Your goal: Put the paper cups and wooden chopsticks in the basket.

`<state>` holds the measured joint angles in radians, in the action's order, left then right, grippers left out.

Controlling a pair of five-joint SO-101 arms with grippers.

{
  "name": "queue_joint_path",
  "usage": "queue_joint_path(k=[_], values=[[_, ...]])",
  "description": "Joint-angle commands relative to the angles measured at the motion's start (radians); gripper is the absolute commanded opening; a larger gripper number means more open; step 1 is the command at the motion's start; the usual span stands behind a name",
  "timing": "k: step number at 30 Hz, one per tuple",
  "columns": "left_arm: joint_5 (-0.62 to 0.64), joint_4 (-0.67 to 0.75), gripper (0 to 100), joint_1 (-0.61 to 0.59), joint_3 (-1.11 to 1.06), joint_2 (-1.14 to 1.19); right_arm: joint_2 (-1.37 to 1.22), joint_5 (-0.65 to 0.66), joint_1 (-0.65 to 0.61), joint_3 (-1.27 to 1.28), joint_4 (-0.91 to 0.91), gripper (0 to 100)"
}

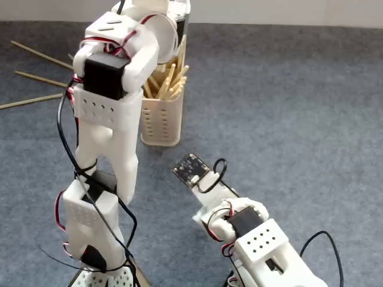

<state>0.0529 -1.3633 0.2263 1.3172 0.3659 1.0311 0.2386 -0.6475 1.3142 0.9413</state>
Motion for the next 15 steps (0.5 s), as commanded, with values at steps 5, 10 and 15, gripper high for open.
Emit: queue_joint_path(k=[5,10,15], values=[[0.011,0.023,1,-0.056,0.007,0.035,0.018,0.0,-0.013,-0.004,-0.01,20.6],[0.011,0.054,1,-0.058,0.008,0.074,0.018,0.0,-0.013,-0.004,-0.01,20.6],[0.011,0.058,9,-0.058,0.001,0.077,0.018,0.0,-0.013,-0.004,-0.01,20.6]])
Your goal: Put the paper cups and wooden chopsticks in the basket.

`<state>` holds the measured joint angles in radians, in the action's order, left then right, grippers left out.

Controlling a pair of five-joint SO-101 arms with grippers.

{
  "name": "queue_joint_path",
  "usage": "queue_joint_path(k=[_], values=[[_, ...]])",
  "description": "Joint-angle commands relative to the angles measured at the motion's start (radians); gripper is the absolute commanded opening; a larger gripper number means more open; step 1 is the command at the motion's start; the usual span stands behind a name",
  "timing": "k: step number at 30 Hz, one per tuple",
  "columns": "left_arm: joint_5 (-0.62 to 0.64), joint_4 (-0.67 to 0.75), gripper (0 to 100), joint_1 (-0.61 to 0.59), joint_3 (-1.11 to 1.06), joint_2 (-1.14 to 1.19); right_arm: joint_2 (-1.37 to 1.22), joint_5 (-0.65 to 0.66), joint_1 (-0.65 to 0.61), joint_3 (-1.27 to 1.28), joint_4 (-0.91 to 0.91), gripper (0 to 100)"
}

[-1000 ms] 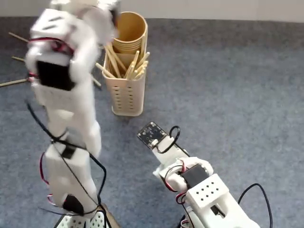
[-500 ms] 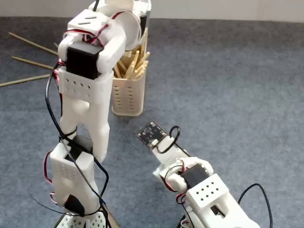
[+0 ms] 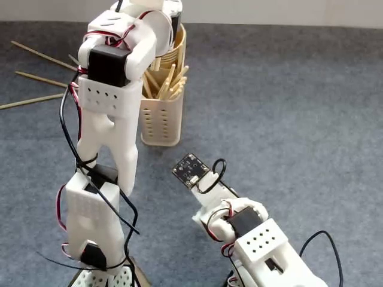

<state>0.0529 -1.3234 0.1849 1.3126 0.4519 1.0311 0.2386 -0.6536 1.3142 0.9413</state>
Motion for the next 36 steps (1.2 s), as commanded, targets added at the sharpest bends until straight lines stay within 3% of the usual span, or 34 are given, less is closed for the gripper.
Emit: queue_joint_path(k=[1,11,20,26,28,31,33,36], values=[[0.011,0.018,10,-0.016,0.005,-0.008,0.018,0.0,-0.007,-0.004,-0.01,20.6],[0.011,0.014,11,-0.031,0.012,-0.018,0.018,0.0,-0.007,-0.004,-0.01,20.6],[0.011,0.0,11,-0.125,0.012,-0.018,0.018,0.0,-0.007,-0.004,-0.01,20.6],[0.011,-0.011,11,-0.105,0.008,-0.012,0.018,0.0,0.001,-0.007,-0.002,20.6],[0.012,-0.015,11,-0.101,0.005,-0.012,0.018,0.0,0.061,-0.016,0.028,20.6],[0.012,-0.094,11,-0.107,0.008,-0.018,0.01,-0.005,0.288,-0.139,0.064,20.6],[0.012,-0.178,10,-0.15,0.012,-0.019,0.008,-0.006,0.447,-0.228,0.07,20.6],[0.012,-0.318,10,-0.259,0.012,-0.018,0.007,-0.005,0.544,-0.329,0.073,20.6]])
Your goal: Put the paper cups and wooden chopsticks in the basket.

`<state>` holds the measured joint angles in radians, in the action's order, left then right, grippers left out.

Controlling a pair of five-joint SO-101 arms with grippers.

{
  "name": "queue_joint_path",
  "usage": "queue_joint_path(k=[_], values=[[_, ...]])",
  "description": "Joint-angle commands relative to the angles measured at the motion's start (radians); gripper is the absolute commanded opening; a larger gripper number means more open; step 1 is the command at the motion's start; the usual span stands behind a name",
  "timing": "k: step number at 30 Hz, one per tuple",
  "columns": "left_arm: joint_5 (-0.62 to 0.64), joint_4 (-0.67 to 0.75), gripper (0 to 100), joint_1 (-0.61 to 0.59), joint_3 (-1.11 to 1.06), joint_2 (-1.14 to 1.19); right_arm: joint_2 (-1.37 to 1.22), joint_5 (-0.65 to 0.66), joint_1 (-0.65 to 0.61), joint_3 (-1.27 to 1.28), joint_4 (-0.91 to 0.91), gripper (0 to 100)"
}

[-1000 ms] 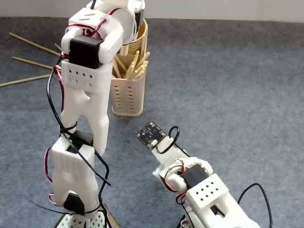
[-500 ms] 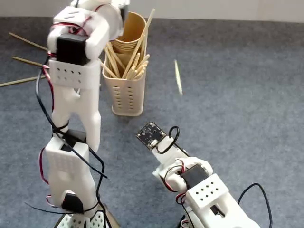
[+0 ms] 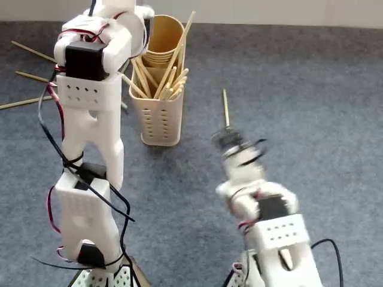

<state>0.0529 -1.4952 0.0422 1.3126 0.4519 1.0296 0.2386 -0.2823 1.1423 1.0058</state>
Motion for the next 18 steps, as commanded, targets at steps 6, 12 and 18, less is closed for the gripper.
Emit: queue_joint_path(k=[6,12,18], values=[[0.011,-0.256,11,-0.372,0.004,-0.007,-0.15,-0.005,0.145,-0.302,0.01,20.6],[0.005,-0.259,11,-0.533,-0.016,-0.005,-0.67,-0.006,0.036,-0.579,-0.021,20.6],[-0.157,-0.25,11,-0.642,-0.24,-0.007,-1.153,-0.052,0.028,-0.966,0.047,20.6]])
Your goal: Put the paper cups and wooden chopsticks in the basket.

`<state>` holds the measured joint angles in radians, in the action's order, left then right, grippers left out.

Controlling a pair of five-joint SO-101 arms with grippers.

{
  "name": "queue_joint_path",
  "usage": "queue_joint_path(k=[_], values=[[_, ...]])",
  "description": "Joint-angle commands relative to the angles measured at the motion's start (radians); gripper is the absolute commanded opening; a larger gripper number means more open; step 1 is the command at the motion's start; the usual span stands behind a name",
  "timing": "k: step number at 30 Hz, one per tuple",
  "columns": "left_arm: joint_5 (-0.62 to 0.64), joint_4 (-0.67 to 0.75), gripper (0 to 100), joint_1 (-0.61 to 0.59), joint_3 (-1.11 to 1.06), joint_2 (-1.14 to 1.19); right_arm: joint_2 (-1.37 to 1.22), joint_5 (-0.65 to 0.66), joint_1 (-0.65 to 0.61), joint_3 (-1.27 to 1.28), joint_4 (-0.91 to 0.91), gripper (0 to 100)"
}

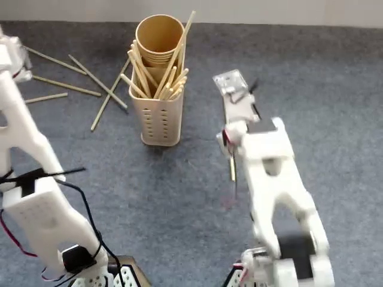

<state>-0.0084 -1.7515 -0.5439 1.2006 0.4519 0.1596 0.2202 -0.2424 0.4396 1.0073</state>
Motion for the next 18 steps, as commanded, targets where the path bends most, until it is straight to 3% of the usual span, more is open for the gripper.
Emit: queue_joint_path(k=[1,9,11,15,18], values=[[-0.103,0.009,11,-0.068,-0.176,-0.007,-0.338,-0.038,-0.016,-0.318,0.059,20.6],[-0.104,0.293,11,-0.162,-0.46,-0.007,-0.607,-0.041,-0.074,-0.527,0.081,20.5],[-0.104,0.318,11,-0.173,-0.483,-0.007,-0.642,-0.038,-0.067,-0.535,0.079,18.2],[-0.104,0.315,11,-0.177,-0.486,-0.008,-0.679,-0.038,-0.031,-0.539,0.073,2.0],[-0.104,0.311,11,-0.177,-0.487,-0.008,-0.677,-0.038,0.002,-0.539,0.073,1.3]])
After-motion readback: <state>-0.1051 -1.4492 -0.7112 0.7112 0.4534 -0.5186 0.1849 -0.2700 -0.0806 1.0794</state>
